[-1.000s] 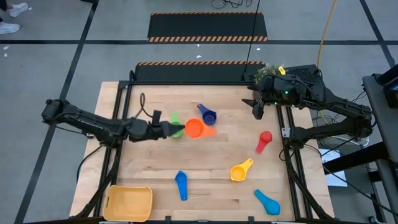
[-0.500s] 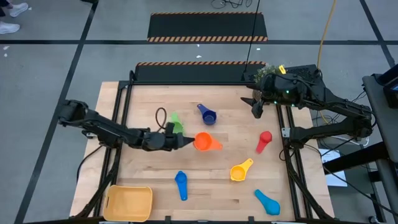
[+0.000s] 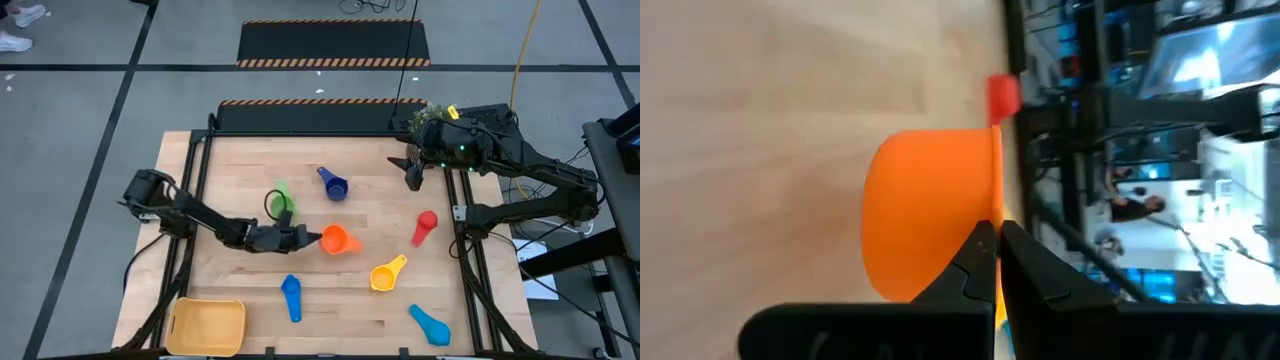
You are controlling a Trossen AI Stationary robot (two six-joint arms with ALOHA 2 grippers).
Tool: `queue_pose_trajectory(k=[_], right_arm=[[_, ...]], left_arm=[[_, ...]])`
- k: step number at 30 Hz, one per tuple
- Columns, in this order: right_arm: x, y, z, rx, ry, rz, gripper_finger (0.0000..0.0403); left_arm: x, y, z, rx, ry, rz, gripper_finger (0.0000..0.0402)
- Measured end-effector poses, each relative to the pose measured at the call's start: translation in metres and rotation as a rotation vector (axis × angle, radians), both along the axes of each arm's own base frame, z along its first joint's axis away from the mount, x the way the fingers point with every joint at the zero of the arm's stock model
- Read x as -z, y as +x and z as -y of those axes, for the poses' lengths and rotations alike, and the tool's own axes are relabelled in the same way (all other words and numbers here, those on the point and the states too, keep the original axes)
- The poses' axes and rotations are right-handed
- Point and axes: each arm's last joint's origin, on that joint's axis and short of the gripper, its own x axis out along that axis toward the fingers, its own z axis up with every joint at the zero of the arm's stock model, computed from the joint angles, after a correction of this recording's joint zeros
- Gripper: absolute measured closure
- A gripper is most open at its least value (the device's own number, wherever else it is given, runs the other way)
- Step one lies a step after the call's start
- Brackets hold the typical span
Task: Nest measuring cups in basket
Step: Put the orange measuring cup on the table upright
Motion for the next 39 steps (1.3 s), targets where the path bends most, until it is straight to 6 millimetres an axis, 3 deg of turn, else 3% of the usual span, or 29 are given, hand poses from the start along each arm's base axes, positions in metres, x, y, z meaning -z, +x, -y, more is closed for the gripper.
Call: queue_pose_trajectory(k=[4, 21, 31, 39], right_arm=[[0.000, -0.001, 0.000, -0.010, -0.014, -0.005, 0.0126], [0.000, -0.003, -0.001, -0.021, -0.027, -0.022, 0.0126], [0.000, -0.003, -0.001, -0.015, -0.019, -0.016, 0.0126], [0.000, -0.003, -0.001, -0.012, -0.013, -0.013, 0.0126]], left_arm=[[0.010, 0.001, 0.005, 0.005, -0.023, -0.005, 0.0398], [0.020, -0.001, 0.007, 0.024, -0.085, -0.078, 0.0374], [0.031, -0.007, 0.007, 0.051, -0.126, -0.204, 0.0279], [0.019, -0.009, 0.007, 0.065, -0.143, -0.192, 0.0212]])
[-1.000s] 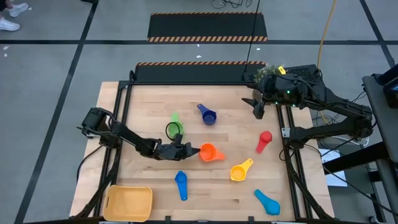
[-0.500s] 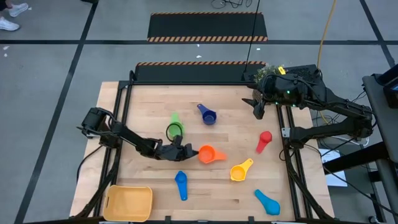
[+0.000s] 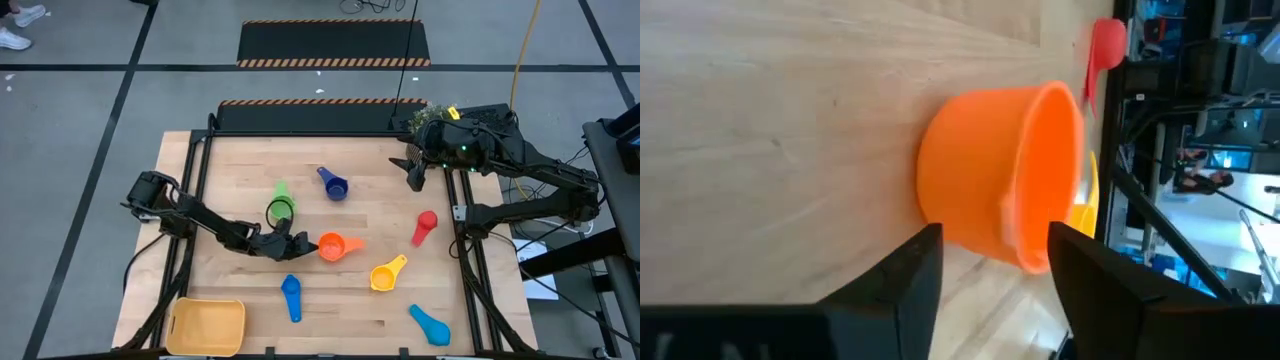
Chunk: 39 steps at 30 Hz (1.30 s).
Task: Nest measuring cups in basket
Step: Put the orange measuring cup on the table upright, then stack the green measuring cup on top of the orange measuring cup
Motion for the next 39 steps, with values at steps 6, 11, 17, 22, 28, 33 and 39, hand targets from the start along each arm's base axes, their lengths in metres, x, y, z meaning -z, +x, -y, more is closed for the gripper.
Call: queue_pose_trajectory(k=[6, 11, 17, 22, 28, 33, 39], right_arm=[[0.000, 0.000, 0.000, 0.000, 0.000, 0.001, 0.0126], [0.000, 0.000, 0.000, 0.000, 0.000, 0.001, 0.0126], [0.000, 0.000, 0.000, -0.001, 0.000, 0.000, 0.0126], [0.000, 0.000, 0.000, 0.000, 0.000, -0.001, 0.0126], [0.000, 0.000, 0.000, -0.007, -0.010, -0.006, 0.0126], [0.001, 0.000, 0.000, -0.008, -0.010, -0.015, 0.0126], [0.003, -0.002, 0.000, -0.009, -0.006, -0.047, 0.0126]], left_arm=[[-0.019, -0.012, -0.003, 0.017, 0.027, -0.049, 0.0202], [-0.034, -0.023, -0.008, 0.015, 0.045, -0.094, 0.0201], [-0.049, -0.035, -0.018, -0.019, 0.038, -0.133, 0.0201], [-0.058, -0.044, -0.029, -0.065, 0.030, -0.157, 0.0201], [-0.055, -0.053, -0.041, -0.140, -0.002, -0.264, 0.0201], [-0.051, -0.055, -0.047, -0.154, -0.070, -0.316, 0.0201], [-0.056, -0.055, -0.052, -0.096, -0.114, -0.311, 0.0201]])
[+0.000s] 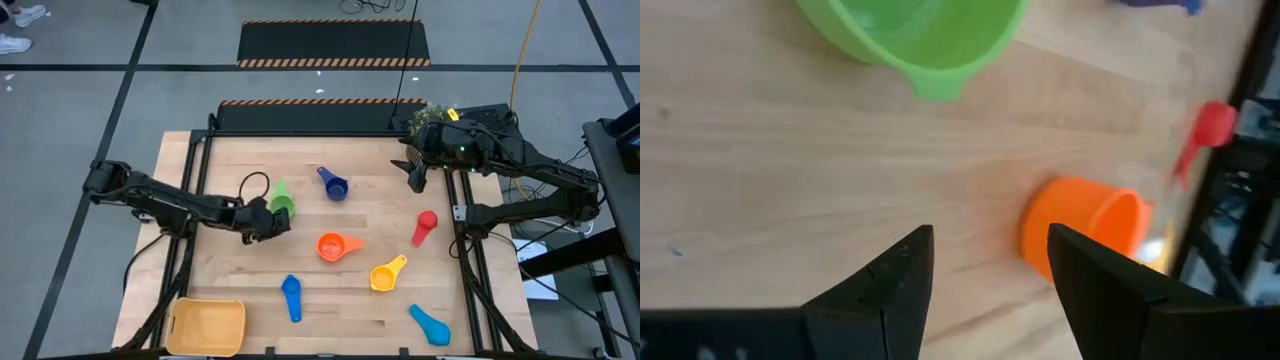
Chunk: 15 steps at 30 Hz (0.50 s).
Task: Nest measuring cups in basket
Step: Stack the green measuring cup on top of the orange measuring cup
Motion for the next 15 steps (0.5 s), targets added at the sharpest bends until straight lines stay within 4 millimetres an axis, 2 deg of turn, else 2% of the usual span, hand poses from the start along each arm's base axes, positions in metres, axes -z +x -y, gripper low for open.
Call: queue_pose_trajectory(k=[5, 15], right_arm=[[0.000, 0.000, 0.000, 0.001, -0.001, 0.003, 0.0126], [0.001, 0.005, 0.001, 0.003, -0.001, -0.003, 0.0126]], left_arm=[[-0.011, -0.008, -0.004, -0.008, -0.006, 0.018, 0.0201], [-0.030, -0.045, -0.024, -0.074, -0.017, -0.085, 0.0201]])
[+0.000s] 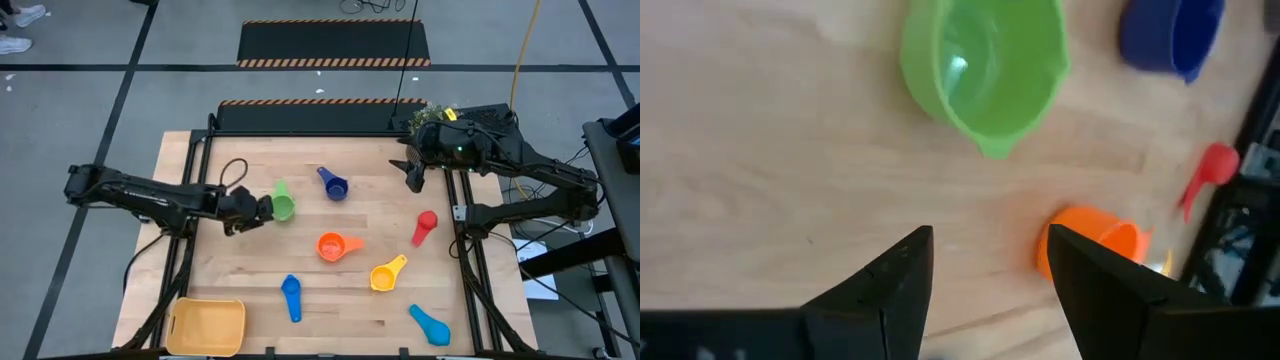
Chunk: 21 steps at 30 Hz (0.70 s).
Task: Nest measuring cups in basket
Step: Stack the green measuring cup on top of the orange measuring cup
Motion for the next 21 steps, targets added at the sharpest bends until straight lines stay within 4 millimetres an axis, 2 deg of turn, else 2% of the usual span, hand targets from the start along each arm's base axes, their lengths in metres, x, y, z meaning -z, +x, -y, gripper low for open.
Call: queue_pose_trajectory(k=[8, 21], right_arm=[[0.003, 0.009, 0.002, 0.001, 0.004, -0.004, 0.0126], [0.002, 0.010, 0.002, 0.039, 0.060, 0.031, 0.0126]], left_arm=[[-0.007, -0.012, -0.030, -0.019, 0.094, -0.020, 0.0201], [-0.008, -0.021, -0.086, 0.058, 0.209, -0.003, 0.0201]])
